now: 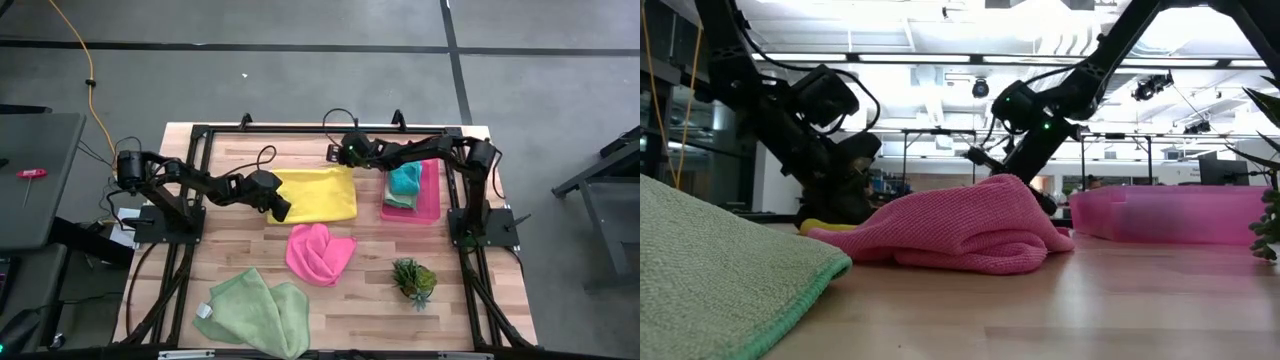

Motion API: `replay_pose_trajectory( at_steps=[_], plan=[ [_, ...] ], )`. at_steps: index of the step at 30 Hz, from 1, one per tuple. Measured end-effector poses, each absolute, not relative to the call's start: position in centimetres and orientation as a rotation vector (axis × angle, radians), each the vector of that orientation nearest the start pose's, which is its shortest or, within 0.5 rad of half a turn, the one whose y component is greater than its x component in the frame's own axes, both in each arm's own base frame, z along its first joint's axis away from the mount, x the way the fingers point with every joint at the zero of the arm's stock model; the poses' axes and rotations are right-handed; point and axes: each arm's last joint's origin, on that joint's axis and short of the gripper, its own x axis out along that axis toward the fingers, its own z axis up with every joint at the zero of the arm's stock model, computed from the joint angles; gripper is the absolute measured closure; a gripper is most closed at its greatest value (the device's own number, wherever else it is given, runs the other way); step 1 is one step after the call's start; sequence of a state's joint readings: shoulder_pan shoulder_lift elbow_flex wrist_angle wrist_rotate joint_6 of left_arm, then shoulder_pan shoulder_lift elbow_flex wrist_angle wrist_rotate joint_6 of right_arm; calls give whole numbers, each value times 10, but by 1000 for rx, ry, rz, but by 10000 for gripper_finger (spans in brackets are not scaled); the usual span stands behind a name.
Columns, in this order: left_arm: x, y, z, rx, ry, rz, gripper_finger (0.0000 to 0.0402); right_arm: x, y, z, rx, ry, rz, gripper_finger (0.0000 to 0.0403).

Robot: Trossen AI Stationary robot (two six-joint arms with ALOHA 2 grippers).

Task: Fold microfiber towels
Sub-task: Fold the yellow microfiber cloth

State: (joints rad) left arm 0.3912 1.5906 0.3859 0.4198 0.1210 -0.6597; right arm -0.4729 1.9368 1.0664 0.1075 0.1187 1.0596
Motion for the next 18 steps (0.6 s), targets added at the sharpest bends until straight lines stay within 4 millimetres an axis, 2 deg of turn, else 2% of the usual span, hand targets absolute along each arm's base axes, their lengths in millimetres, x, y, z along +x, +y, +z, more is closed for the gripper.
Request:
replay_pose_trajectory(
  at_steps=[2,7,11,15,18],
  plan=[
    [220,87,92,-811,665,481,402,340,-184,143,1079,391,-904,403],
    [215,94,98,-830,658,433,402,331,-189,178,928,368,-832,403],
    [209,108,111,-843,576,448,401,327,-183,201,861,386,-658,403],
    [202,119,124,-849,501,456,401,330,-166,196,893,513,-510,403],
    [197,126,128,-835,470,486,401,333,-154,176,880,638,-586,403]
  ],
)
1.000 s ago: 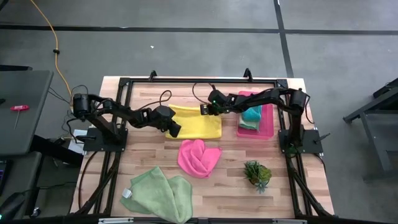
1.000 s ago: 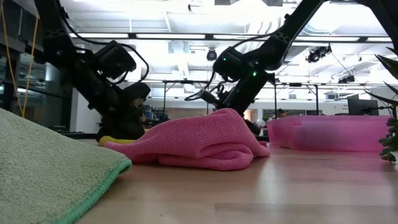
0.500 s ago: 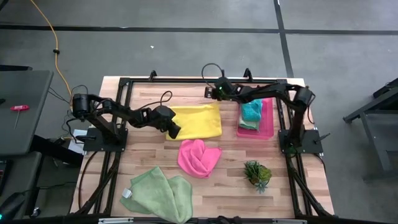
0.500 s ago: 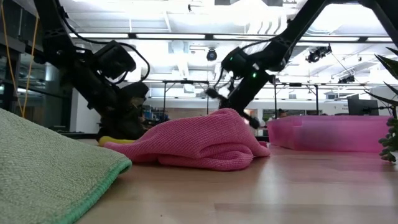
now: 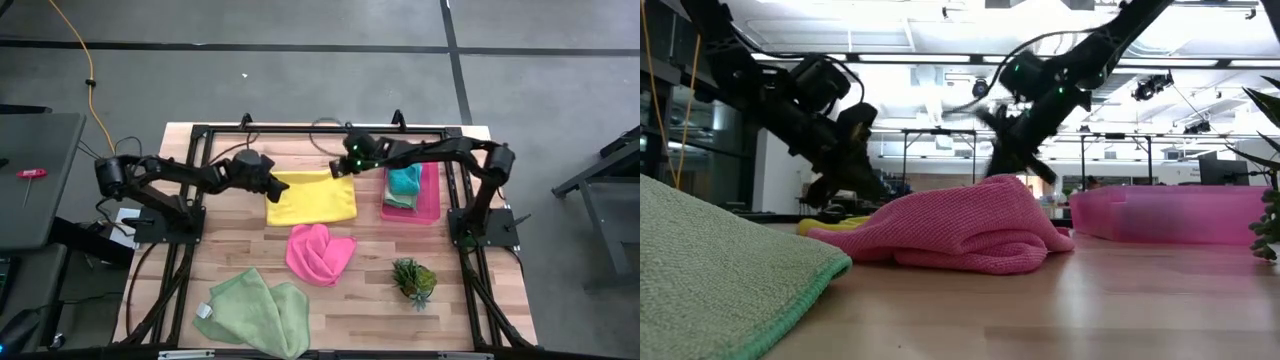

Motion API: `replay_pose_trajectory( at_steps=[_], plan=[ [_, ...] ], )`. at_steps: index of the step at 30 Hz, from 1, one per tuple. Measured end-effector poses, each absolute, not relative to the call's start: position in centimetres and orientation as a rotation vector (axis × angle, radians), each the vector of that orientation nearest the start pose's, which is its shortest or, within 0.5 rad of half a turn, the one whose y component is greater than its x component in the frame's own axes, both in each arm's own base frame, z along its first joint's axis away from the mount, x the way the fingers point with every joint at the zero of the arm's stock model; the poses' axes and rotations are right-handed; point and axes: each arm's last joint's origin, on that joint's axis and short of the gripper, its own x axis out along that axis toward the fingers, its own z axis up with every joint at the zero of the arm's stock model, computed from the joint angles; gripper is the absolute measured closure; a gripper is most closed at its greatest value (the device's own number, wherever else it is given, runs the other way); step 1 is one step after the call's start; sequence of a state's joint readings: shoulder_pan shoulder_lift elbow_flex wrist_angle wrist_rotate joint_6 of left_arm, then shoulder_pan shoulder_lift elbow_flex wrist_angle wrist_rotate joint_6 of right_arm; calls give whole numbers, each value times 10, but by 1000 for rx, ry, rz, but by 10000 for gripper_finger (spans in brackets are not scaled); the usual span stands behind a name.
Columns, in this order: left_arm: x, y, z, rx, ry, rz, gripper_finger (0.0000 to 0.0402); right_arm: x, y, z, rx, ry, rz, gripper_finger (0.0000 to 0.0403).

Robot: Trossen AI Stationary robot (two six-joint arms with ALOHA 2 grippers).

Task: Fold microfiber towels
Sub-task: Fold the yellow microfiber cloth

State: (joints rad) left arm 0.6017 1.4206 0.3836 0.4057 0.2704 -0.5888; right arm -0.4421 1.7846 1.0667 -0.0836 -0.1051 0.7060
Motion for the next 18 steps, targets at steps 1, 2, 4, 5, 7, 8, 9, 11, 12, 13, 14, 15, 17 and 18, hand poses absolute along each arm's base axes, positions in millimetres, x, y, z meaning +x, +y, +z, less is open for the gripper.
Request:
replay_pose_trajectory(
  at_steps=[1,2,4,5,7,8,9,11,12,13,14,15,17,18],
  plan=[
    [196,128,128,-833,465,500,401,333,-152,169,872,674,-620,403],
    [194,130,127,-835,466,511,401,334,-151,163,874,691,-647,403],
    [191,132,125,-845,483,534,401,336,-152,154,893,703,-685,403],
    [190,133,123,-844,500,547,401,336,-153,150,902,707,-706,403],
    [187,132,118,-843,548,579,401,336,-155,143,914,705,-763,403],
    [186,132,116,-845,570,605,401,335,-156,141,918,704,-788,403],
    [185,132,113,-845,589,627,401,336,-157,139,915,697,-801,403],
    [183,130,108,-849,636,663,402,334,-159,136,914,715,-821,403],
    [183,130,105,-843,656,680,401,334,-159,134,915,716,-825,403],
    [183,130,102,-837,673,690,401,333,-159,133,917,728,-832,403],
    [183,130,102,-830,679,696,402,332,-160,132,916,735,-841,403],
    [183,130,100,-828,682,705,402,332,-160,132,913,730,-847,403],
    [183,131,100,-820,684,722,402,331,-161,132,904,729,-864,403],
    [183,131,99,-818,687,724,402,331,-161,132,900,732,-873,403]
  ],
)
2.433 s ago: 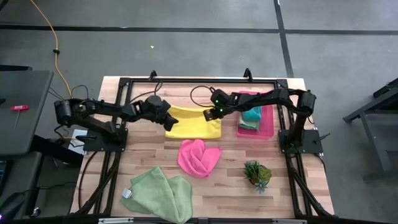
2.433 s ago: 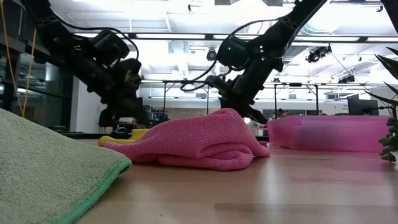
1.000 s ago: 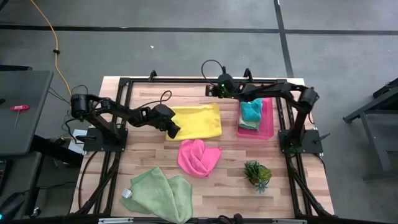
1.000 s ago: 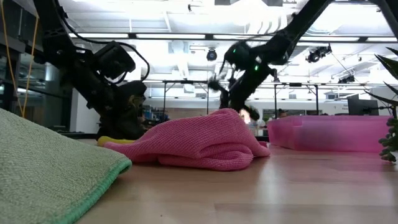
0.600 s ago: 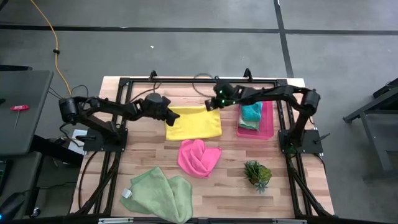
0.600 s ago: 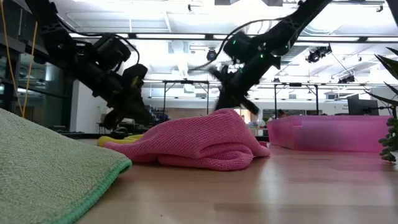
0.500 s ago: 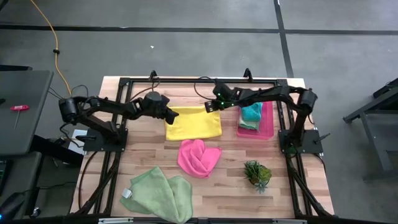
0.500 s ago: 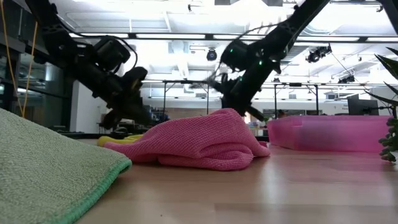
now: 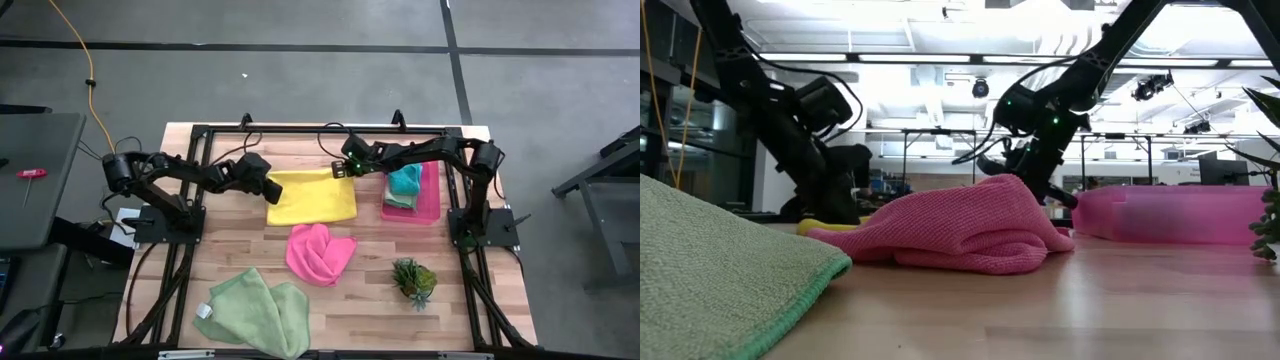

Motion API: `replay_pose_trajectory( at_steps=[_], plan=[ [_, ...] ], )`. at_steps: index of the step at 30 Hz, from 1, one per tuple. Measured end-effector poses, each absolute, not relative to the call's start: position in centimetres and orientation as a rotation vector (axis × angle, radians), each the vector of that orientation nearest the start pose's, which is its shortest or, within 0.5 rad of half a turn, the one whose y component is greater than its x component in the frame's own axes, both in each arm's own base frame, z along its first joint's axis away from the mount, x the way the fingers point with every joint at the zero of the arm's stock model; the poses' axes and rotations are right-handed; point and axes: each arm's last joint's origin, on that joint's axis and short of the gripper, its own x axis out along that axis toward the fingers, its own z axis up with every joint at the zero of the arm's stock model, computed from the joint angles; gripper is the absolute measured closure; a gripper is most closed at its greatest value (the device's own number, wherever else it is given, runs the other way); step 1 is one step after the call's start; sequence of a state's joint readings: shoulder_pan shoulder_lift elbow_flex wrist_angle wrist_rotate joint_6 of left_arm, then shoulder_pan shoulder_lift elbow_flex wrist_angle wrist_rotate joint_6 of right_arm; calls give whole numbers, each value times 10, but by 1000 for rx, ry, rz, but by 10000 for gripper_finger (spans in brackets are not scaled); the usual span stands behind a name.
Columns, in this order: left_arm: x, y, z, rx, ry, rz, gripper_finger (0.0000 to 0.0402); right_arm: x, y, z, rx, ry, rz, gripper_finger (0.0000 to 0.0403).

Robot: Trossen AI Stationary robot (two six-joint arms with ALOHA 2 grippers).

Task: Fold microfiber towels
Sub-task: Fold the yellow microfiber cloth

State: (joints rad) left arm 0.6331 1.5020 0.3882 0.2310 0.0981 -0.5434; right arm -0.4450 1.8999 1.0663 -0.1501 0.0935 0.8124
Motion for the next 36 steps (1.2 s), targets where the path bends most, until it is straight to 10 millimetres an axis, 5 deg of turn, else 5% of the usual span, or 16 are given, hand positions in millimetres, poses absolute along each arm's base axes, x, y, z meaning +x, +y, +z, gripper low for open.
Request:
replay_pose_trajectory(
  at_steps=[18,30,36],
  plan=[
    [178,132,104,-735,711,691,401,329,-164,133,898,667,-999,403],
    [163,144,145,-674,487,749,401,326,-174,164,851,521,-975,403],
    [156,151,150,-687,445,801,401,325,-171,163,885,578,-918,403]
  ],
)
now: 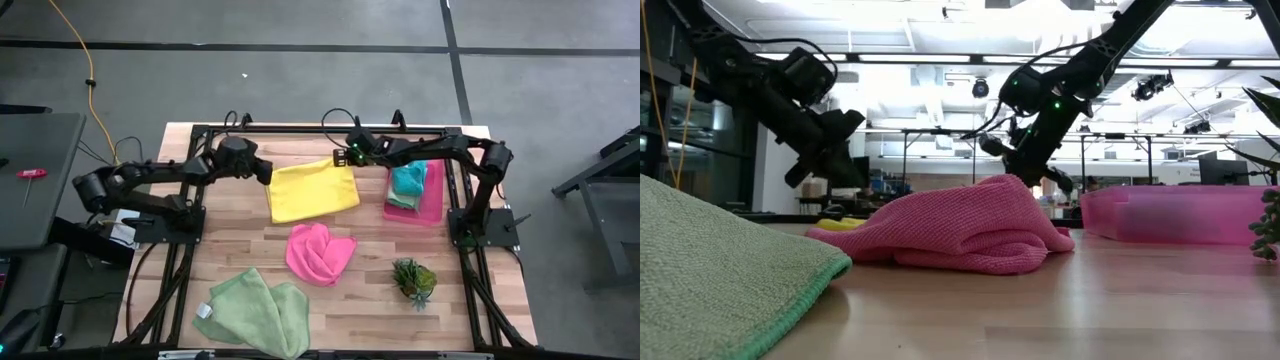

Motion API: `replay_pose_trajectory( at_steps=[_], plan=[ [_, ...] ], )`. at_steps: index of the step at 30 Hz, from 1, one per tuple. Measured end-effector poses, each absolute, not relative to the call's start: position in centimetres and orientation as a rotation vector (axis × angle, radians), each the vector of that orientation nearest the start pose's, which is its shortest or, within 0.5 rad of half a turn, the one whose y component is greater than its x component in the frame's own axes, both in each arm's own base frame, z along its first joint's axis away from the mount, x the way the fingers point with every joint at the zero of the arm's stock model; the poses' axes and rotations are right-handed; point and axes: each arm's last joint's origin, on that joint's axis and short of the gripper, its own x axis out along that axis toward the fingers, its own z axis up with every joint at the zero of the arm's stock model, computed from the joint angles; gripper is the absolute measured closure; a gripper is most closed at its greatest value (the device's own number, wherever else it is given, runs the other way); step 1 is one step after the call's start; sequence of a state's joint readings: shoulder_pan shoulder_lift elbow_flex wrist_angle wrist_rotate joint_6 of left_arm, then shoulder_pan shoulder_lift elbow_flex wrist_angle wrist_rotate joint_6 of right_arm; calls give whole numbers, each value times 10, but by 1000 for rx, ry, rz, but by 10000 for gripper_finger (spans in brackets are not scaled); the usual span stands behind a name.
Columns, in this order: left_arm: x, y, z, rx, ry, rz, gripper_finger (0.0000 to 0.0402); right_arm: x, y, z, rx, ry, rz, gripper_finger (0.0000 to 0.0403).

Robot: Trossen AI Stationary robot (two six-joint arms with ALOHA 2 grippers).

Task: Fold microfiber towels
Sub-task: Fold the yellow microfiber cloth

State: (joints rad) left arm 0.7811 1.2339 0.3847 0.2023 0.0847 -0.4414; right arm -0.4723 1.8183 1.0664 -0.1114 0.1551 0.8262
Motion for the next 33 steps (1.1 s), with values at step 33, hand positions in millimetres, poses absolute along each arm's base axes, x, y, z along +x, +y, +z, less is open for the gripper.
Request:
replay_pose_trajectory(
  at_steps=[33],
  plan=[
    [164,159,100,-668,670,840,402,332,-121,133,929,943,-717,403]
  ],
)
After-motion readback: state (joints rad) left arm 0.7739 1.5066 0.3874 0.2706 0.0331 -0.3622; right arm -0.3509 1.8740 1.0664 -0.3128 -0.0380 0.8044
